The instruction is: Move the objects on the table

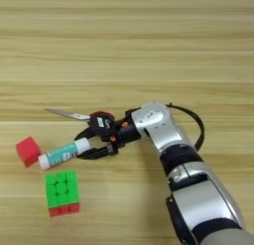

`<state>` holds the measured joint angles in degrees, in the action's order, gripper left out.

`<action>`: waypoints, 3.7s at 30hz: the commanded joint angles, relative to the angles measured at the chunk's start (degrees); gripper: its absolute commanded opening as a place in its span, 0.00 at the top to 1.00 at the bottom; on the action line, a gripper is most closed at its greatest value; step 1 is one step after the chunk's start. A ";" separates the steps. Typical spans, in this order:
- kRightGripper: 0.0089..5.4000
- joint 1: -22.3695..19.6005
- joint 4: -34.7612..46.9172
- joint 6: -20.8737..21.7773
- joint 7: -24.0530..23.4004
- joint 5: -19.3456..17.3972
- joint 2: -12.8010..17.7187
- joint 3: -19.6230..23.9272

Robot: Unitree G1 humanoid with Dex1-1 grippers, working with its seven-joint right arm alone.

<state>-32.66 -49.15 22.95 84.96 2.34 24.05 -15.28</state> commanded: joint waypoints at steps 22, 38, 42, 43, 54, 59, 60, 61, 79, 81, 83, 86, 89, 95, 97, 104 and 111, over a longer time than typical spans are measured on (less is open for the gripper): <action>0.68 12.57 25.18 -12.58 3.24 -12.83 10.79 9.60; 0.68 20.94 24.23 -11.22 0.24 -12.59 14.71 13.37; 0.68 21.37 23.42 -10.43 -0.29 -12.28 14.73 13.08; 0.68 21.42 23.29 -10.33 -0.41 -12.18 14.76 13.01; 0.61 22.04 22.18 -9.32 -1.27 -11.72 14.75 12.66; 0.50 22.08 22.08 -9.40 -2.03 -11.89 14.66 12.94; 0.48 22.10 22.08 -9.41 -2.09 -11.95 14.67 12.94; 0.47 22.12 22.10 -9.43 -2.12 -12.06 14.67 12.99; 0.09 20.72 35.08 -26.84 2.98 -28.68 14.93 19.72; 0.05 19.98 36.91 -30.22 2.71 -31.31 14.79 20.99; 0.03 19.26 38.37 -32.85 1.99 -33.12 14.52 21.99; 0.01 17.67 38.97 -34.09 -2.18 -32.96 12.69 22.90; 0.01 16.21 38.49 -31.92 -8.15 -29.95 10.47 22.88; 0.01 15.75 41.92 -30.14 -18.58 -25.06 6.38 21.32; 0.01 16.19 43.46 -29.53 -20.86 -23.27 5.46 20.33; 0.01 15.13 43.08 -28.69 -28.00 -16.45 3.50 16.74; 0.01 9.70 33.93 -29.62 -32.01 -10.74 2.40 13.57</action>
<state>-16.71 -13.62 -7.33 56.16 -10.07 26.00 -1.85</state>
